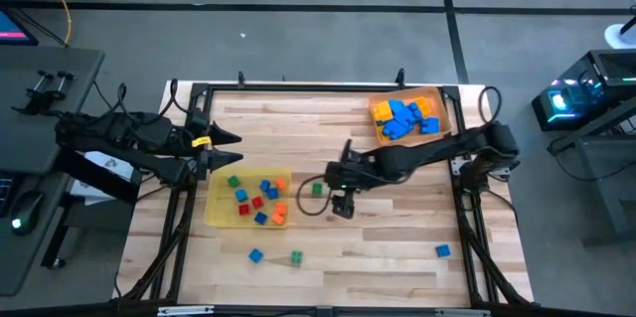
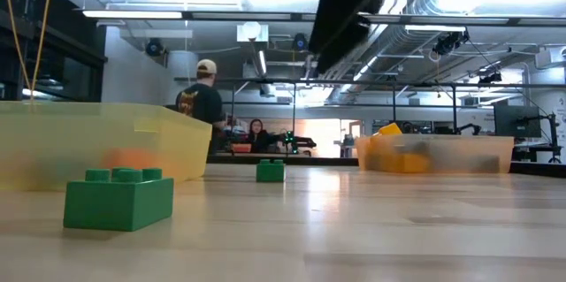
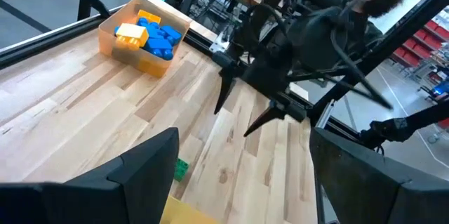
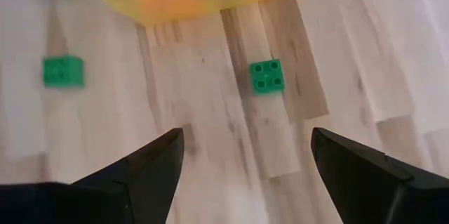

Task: Sort blocks by size
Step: Put the small 4 stud green game piece into the yellow bin

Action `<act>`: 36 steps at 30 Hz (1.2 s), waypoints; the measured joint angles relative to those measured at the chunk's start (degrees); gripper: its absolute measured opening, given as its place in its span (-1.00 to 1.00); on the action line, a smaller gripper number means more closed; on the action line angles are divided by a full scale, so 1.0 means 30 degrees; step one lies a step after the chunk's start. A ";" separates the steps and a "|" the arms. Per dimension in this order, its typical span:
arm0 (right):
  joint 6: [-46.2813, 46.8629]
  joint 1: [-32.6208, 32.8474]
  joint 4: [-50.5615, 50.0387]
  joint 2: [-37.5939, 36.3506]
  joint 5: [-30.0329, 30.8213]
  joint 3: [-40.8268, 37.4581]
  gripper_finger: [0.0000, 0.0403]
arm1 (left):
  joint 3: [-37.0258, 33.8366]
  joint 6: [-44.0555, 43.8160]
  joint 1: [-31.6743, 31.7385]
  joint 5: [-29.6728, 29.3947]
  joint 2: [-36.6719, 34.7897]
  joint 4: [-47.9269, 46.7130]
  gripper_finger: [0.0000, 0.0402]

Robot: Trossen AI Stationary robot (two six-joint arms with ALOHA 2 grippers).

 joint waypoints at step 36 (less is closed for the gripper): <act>-0.1302 -0.0622 0.9687 0.3229 -0.0138 -0.3326 0.53 | 0.0000 0.0007 0.0022 -0.0021 0.0001 0.0074 0.53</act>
